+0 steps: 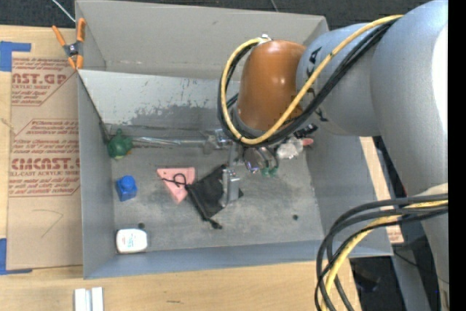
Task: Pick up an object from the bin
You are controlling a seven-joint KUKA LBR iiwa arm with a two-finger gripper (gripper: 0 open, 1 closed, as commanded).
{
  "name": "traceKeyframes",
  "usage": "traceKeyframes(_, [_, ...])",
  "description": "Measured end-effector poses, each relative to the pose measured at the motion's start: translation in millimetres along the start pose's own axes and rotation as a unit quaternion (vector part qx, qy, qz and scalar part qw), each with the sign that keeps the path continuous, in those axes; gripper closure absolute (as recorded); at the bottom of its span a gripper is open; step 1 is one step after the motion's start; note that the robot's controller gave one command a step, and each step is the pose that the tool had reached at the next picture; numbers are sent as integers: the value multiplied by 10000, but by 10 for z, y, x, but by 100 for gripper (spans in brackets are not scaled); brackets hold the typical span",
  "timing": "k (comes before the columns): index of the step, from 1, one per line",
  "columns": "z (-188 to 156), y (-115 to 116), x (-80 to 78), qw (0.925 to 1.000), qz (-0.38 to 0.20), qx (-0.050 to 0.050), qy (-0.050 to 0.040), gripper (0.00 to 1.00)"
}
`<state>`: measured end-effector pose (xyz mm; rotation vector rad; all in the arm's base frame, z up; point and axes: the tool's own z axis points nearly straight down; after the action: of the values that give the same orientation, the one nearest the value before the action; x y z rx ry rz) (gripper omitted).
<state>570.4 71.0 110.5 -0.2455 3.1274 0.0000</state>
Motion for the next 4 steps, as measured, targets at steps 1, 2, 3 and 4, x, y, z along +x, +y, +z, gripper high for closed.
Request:
traceKeyframes(1, [216,270,92,9927,1206,-49,78,0])
traceKeyframes(2, [349,315,-9,9988,482,-1,-1,0])
traceKeyframes(3, [404,379,169,9995,-291,-59,61,0])
traceKeyframes(4, [404,419,170,9926,-1217,-6,-7,0])
